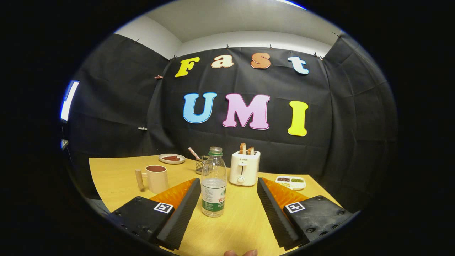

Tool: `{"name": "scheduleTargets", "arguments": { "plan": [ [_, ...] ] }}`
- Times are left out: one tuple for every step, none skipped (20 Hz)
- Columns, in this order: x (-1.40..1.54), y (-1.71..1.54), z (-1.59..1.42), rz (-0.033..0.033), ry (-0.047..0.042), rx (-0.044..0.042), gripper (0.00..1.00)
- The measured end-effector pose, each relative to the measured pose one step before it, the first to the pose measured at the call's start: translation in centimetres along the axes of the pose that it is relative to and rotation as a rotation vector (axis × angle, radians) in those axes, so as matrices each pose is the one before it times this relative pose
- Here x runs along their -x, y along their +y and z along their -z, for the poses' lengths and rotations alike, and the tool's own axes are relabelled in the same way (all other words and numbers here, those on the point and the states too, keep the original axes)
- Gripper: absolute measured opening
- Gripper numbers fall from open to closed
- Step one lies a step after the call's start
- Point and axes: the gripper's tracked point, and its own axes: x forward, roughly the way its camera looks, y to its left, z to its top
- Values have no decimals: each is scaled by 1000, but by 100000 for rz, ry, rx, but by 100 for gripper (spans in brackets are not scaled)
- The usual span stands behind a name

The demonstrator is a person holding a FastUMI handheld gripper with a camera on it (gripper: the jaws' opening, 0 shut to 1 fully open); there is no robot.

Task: Take the bottle from table, then pour the juice into the cup, finally place the bottle on the coaster

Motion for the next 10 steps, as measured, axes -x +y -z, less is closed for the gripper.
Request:
{"name": "scheduleTargets", "arguments": {
  "plan": [
    [-514,424,490,-472,161,-1059,98],
    [-583,311,596,-162,210,-844,98],
    [-632,187,572,52,368,-233,98],
    [-568,180,598,189,450,58,98],
    [-556,160,512,175,669,123,98],
    [-600,127,578,412,573,100,98],
    [-489,67,441,517,522,48,98],
    [-581,78,288,420,268,-69,98],
    [-531,33,272,490,226,-125,98],
    [-636,-20,263,519,155,-184,98]
  ]
}}
